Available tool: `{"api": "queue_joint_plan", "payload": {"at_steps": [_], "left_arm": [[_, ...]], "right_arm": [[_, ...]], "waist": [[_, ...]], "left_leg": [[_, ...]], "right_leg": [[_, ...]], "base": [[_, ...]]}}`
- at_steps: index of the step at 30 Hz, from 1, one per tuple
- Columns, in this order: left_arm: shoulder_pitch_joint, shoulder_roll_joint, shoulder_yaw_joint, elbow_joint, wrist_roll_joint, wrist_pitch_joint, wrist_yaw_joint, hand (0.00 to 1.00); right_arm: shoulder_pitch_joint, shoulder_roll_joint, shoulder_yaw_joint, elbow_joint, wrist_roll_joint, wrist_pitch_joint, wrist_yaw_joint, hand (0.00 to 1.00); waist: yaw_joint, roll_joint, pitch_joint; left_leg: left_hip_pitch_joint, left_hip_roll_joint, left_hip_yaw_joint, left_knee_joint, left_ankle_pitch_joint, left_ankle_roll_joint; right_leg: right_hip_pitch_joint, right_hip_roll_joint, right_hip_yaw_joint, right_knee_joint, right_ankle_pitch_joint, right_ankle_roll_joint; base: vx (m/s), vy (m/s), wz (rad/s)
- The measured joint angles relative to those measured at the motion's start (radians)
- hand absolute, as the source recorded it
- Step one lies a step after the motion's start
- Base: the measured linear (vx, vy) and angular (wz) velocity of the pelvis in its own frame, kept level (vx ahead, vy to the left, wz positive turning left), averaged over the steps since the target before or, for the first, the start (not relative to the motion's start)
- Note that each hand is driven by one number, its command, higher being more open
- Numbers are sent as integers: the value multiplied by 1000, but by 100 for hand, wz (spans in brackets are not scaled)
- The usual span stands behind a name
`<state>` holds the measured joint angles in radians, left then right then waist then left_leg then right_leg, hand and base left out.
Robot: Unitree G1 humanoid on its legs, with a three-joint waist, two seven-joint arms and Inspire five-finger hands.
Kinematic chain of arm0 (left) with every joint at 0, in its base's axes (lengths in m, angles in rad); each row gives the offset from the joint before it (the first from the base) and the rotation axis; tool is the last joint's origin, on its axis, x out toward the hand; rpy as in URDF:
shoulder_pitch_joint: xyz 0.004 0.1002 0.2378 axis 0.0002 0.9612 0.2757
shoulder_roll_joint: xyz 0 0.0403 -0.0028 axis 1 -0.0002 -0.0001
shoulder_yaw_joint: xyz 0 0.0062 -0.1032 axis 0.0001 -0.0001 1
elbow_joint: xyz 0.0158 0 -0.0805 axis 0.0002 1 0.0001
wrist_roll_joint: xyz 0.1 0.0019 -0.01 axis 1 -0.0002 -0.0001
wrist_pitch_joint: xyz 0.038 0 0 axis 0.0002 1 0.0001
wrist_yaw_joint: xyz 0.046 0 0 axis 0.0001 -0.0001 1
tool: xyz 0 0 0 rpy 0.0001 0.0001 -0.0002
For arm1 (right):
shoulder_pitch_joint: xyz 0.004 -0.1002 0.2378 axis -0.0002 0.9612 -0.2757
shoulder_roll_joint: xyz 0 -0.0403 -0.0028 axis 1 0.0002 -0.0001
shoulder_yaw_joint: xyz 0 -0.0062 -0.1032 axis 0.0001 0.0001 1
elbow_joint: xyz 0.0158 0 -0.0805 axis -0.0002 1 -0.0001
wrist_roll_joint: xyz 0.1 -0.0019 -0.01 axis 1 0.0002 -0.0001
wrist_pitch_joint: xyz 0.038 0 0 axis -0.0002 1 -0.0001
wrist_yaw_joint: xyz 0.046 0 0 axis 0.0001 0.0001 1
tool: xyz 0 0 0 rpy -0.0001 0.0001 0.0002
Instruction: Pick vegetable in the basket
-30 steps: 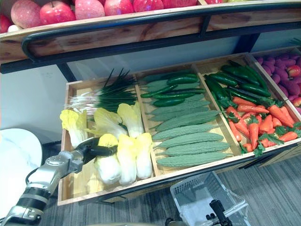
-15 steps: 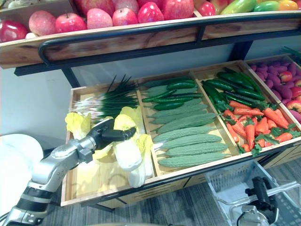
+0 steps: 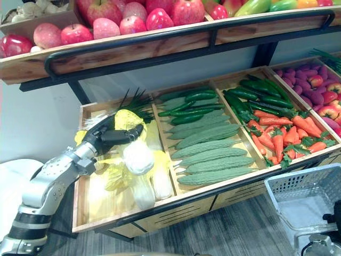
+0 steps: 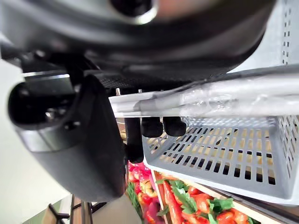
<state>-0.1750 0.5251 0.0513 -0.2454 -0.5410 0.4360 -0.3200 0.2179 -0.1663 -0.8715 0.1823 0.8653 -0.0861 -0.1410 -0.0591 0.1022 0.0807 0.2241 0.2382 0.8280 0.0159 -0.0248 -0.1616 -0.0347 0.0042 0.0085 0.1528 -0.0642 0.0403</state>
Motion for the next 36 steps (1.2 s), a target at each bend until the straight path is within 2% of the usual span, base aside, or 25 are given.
{"api": "queue_joint_plan", "payload": {"at_steps": [5,9,15,24,27,36], "left_arm": [[0,-20,-1,-8,0,0,-16,0],[2,-61,-16,-9,1,0,-15,0],[3,-102,-84,-18,3,1,-17,0],[4,-130,-114,-20,5,1,-40,0],[4,-135,-127,-20,5,1,-64,0],[-3,-158,-167,-20,25,-15,-77,0]], "right_arm": [[-2,0,2,-113,-11,-8,0,0],[-1,0,42,-212,-22,-8,-1,0],[-1,-1,95,-289,-117,-8,-17,0],[-1,-36,146,-394,-120,-5,-15,0],[-2,-57,180,-445,-119,-2,22,0],[-12,-122,271,-568,-81,94,204,0]], "waist": [[0,0,0],[-14,-1,0],[-20,-1,0],[-31,-1,0],[-38,0,-1],[-61,-9,-7]], "left_leg": [[0,-2,13,-9,0,1],[1,-4,24,-10,0,1],[1,-5,37,-10,0,1],[3,-11,44,-12,0,1],[4,-14,49,-13,-1,1],[8,-15,70,17,-16,4]], "right_leg": [[-11,6,15,0,11,1],[-18,8,27,0,19,2],[-25,10,40,0,24,4],[-30,9,53,0,30,12],[-32,9,59,0,34,14],[-42,17,96,10,40,15]], "base": [[-52,-45,-9],[-35,-37,-9],[-15,-38,-6],[-9,-31,-4],[-27,-31,-5],[-13,-41,-11]]}}
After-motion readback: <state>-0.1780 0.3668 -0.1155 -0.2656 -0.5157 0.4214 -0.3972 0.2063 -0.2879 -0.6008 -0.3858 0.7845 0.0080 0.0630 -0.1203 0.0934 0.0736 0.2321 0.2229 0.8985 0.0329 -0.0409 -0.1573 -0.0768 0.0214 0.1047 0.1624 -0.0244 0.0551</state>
